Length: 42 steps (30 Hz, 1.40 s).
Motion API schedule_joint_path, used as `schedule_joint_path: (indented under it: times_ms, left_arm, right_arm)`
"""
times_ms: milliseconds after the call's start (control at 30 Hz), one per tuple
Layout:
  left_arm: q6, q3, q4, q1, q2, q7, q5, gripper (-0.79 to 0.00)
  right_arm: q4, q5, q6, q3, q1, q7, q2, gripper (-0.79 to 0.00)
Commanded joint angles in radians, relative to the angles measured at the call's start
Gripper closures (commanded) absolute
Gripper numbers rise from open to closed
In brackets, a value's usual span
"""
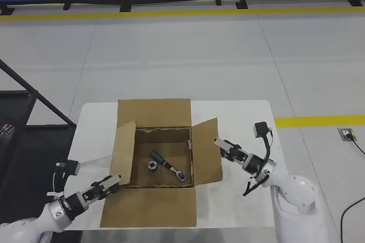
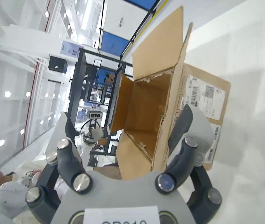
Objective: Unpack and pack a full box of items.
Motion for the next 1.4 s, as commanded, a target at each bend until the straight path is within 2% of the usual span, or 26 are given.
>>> schedule_joint_path:
  times_ms: [0,133,267,500,733,900,1367]
  left_arm:
    - [0.009,0.030,0.016,-0.021,-0.002,0.002,0.009,-0.785]
    - [0.026,0.072,0.046,-0.052,-0.005,0.004,0.020,-0.785]
    - [0.048,0.106,0.071,-0.078,-0.010,0.041,0.005,-0.785]
    - [0.070,0.131,0.091,-0.107,-0.020,0.108,-0.038,-0.785]
    - [0.079,0.121,0.110,-0.122,-0.024,0.097,-0.118,-0.785]
    - [0.099,0.140,0.137,-0.156,-0.028,0.133,-0.101,-0.785]
    - [0.065,0.192,0.172,-0.188,-0.039,0.203,0.000,-0.785]
  right_arm:
    - [0.023,0.027,-0.039,-0.024,0.024,0.065,0.006,-0.785]
    - [0.048,0.157,-0.117,-0.069,0.060,0.147,0.012,-0.785]
    - [0.111,0.231,-0.154,-0.139,0.117,0.217,0.016,-0.785]
    - [0.255,0.164,-0.167,-0.281,0.230,0.133,0.010,-0.785]
    - [0.372,0.171,-0.173,-0.356,0.297,0.085,0.008,-0.785]
    - [0.436,0.152,-0.174,-0.400,0.328,0.028,0.006,-0.785]
    - [0.555,-0.029,-0.108,-0.525,0.404,-0.140,-0.002,-0.785]
